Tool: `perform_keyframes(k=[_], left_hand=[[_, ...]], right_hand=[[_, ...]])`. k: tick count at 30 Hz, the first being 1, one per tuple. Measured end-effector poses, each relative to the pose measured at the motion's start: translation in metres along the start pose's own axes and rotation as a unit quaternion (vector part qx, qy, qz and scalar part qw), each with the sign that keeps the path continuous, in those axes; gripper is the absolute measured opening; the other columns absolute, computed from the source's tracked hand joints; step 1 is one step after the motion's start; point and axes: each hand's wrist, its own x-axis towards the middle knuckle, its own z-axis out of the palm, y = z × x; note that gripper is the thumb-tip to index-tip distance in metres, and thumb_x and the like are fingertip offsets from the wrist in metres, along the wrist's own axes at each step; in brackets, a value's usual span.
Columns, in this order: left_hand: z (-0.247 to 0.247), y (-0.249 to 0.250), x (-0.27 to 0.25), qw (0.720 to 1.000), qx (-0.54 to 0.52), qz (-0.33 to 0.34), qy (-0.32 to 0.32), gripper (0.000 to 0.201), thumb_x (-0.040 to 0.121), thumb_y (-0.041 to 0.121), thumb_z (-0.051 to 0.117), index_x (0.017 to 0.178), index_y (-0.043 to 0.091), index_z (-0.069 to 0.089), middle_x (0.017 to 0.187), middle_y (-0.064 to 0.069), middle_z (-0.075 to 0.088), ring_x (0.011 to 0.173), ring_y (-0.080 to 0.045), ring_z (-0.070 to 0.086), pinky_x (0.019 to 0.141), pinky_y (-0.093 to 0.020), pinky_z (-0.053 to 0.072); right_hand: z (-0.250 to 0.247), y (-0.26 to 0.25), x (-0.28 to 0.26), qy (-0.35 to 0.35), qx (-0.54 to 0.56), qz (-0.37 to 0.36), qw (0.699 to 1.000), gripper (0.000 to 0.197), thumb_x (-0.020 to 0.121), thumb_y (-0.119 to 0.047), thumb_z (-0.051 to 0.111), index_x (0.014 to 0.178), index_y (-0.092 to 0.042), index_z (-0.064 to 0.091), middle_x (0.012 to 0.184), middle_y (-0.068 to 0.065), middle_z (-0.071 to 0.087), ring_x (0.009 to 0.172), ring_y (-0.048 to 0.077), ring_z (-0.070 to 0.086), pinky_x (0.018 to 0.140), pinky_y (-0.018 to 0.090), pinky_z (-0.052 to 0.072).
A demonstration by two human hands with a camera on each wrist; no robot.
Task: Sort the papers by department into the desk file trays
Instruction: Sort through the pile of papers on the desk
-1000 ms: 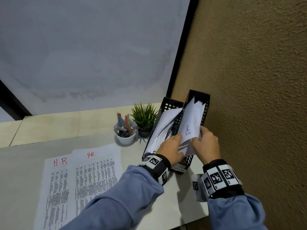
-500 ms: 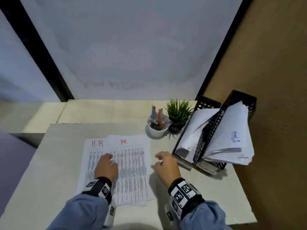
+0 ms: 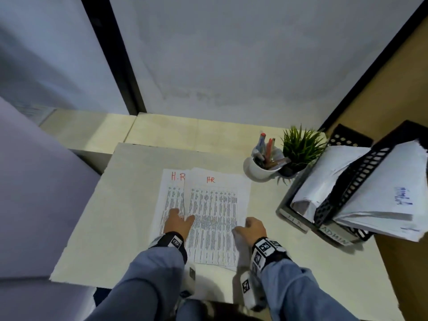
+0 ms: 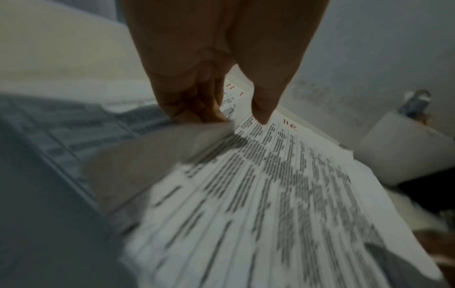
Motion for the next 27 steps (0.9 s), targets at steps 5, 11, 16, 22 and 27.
perform_keyframes(k=[5,11,16,22,27], left_hand=[[-0.001,-0.005,-0.002,0.997,-0.004,0.065,-0.034,0.012,0.091,0.014,0.054,0.090,0.011,0.065,0.087,-0.012,0.063,0.080,-0.024,0.054,0.074,-0.028,0.042],[-0.011,-0.008,-0.013,0.989,0.002,0.092,-0.112,0.024,0.079,-0.013,0.055,0.071,0.002,0.072,0.102,-0.005,0.067,0.087,-0.028,0.066,0.062,-0.028,0.053],[-0.028,-0.011,0.004,0.985,0.117,0.091,0.087,0.028,0.081,-0.009,0.053,0.096,0.008,0.069,0.113,-0.015,0.065,0.101,-0.033,0.060,0.090,-0.038,0.052],[-0.043,-0.021,0.031,0.995,0.011,-0.016,0.095,0.083,0.071,0.032,0.077,0.137,0.015,0.030,0.131,-0.013,0.052,0.119,-0.035,0.051,0.102,-0.049,0.041],[-0.037,-0.020,0.027,0.996,0.007,0.068,0.056,0.027,0.082,0.008,0.062,0.108,0.013,0.062,0.109,-0.013,0.066,0.090,-0.028,0.062,0.082,-0.031,0.048]], right_hand=[[0.010,0.011,0.012,0.034,0.071,0.021,0.997,0.028,0.066,-0.014,0.073,0.061,-0.002,0.048,0.063,0.021,0.044,0.060,0.018,0.040,0.057,0.027,0.032],[-0.001,0.011,0.010,0.030,0.185,0.067,0.980,0.023,0.064,0.014,0.066,0.073,-0.006,0.059,0.070,0.011,0.049,0.063,0.020,0.045,0.054,0.026,0.039],[-0.010,0.022,0.009,0.025,0.117,0.061,0.991,0.016,0.080,0.009,0.060,0.072,-0.004,0.065,0.080,0.007,0.062,0.077,0.019,0.052,0.061,0.012,0.044],[-0.011,0.017,0.002,0.032,0.117,0.046,0.991,0.012,0.078,0.013,0.059,0.074,0.008,0.069,0.069,0.003,0.060,0.068,0.020,0.054,0.065,0.023,0.043],[-0.014,0.016,0.001,0.035,0.164,0.072,0.983,0.026,0.077,0.017,0.057,0.060,-0.002,0.064,0.068,0.006,0.063,0.070,0.023,0.056,0.065,0.028,0.047]])
